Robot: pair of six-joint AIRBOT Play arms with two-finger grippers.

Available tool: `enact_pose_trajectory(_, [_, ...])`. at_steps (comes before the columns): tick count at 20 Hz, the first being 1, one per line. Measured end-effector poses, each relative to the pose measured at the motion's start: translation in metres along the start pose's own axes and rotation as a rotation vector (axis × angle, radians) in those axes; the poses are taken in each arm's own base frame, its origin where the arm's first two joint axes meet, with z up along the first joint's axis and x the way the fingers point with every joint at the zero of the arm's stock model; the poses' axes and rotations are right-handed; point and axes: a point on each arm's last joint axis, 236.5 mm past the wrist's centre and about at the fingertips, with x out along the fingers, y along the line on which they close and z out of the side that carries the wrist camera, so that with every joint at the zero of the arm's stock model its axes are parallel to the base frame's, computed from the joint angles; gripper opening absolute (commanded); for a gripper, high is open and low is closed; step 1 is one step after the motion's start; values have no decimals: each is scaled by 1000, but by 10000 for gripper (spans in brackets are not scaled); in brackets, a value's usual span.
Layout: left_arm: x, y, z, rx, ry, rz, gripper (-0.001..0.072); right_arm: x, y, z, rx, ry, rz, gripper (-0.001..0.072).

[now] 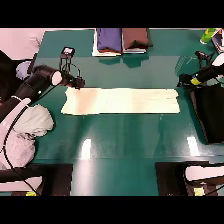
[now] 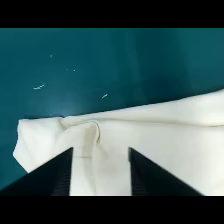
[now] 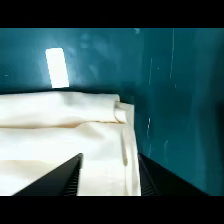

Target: Fold the shirts.

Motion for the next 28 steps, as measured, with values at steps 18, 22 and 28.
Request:
enact_pose_trajectory(18, [-7, -44, -9, -146, 83, -169, 30, 65, 3, -72, 25, 230, 76, 15])
enact_pose_trajectory(22, [7, -82, -21, -108, 116, -218, 29, 43, 9, -62, -6, 212, 74, 14])
enact_pose_trajectory(28, [36, -165, -26, -23, 134, -342, 29, -36, 52, -29, -120, 56, 103, 13])
